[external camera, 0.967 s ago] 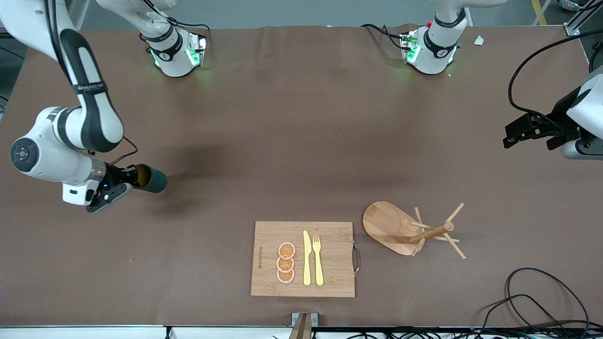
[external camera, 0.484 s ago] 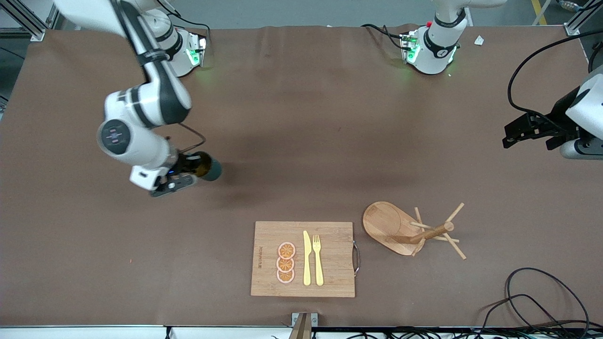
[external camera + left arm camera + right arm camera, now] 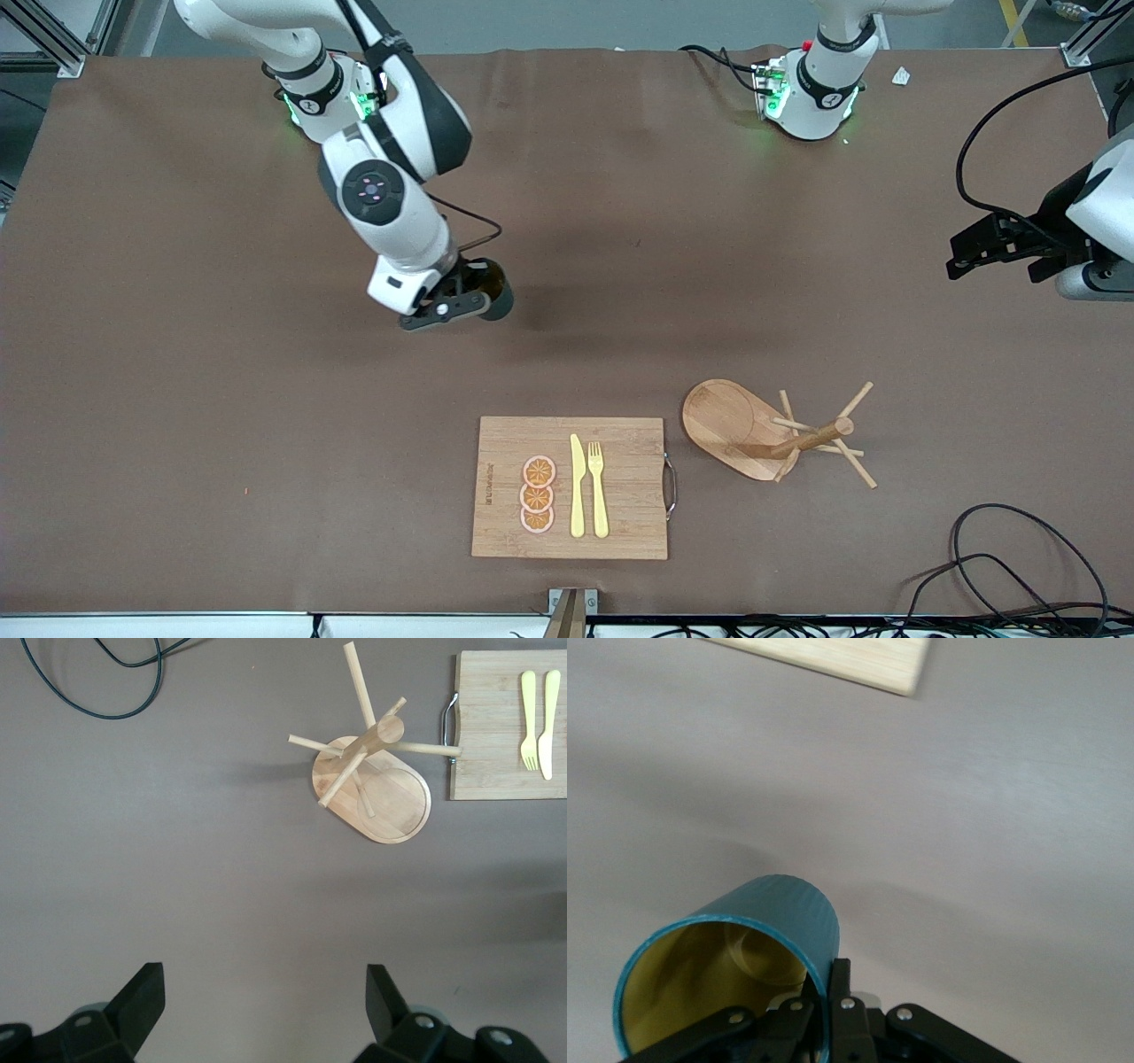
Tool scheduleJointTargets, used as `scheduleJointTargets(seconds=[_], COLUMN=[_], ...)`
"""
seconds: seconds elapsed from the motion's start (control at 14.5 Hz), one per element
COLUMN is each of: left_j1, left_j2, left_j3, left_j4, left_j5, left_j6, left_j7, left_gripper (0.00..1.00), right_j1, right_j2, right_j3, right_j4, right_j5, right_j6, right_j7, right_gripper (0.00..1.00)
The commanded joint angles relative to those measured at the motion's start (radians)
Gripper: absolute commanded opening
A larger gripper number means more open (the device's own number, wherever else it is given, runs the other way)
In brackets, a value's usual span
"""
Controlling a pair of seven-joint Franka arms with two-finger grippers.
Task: Pass cup and hang on rack
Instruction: 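Carry the teal mug with the right gripper toward the table middle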
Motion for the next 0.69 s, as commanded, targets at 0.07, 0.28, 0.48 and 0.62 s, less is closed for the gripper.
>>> scheduleJointTargets(seconds=[0.07, 0.28, 0.48, 0.62], left_j1=[0.004, 0.006, 0.009, 0.025], left_j2=[0.002, 0.002, 0.016, 0.022], left_j3=[0.001, 0.001, 0.002, 0.009], left_j4=[0.005, 0.002, 0.007, 0.008], left_j5=[-0.017, -0.016, -0.011, -0.026], left_j6=[0.002, 0.002, 0.007, 0.007], left_j7=[0.001, -0.002, 0.018, 0.013], left_gripper=[1.00, 1.00, 1.00, 1.00], right_j1=[0.078, 0.129, 0.164, 0.181], right_j2=[0.103, 0.188, 0.264, 0.308], right_j3=[-0.014, -0.016, -0.016, -0.016], right_j4=[0.099, 0.179, 0.252, 0.291], right_j5=[0.002, -0.003, -0.015, -0.033], right_j6=[0.024, 0.024, 0.026, 0.024], right_j7=[0.141, 0.250, 0.334, 0.381], right_gripper=[0.00, 0.00, 0.00, 0.00])
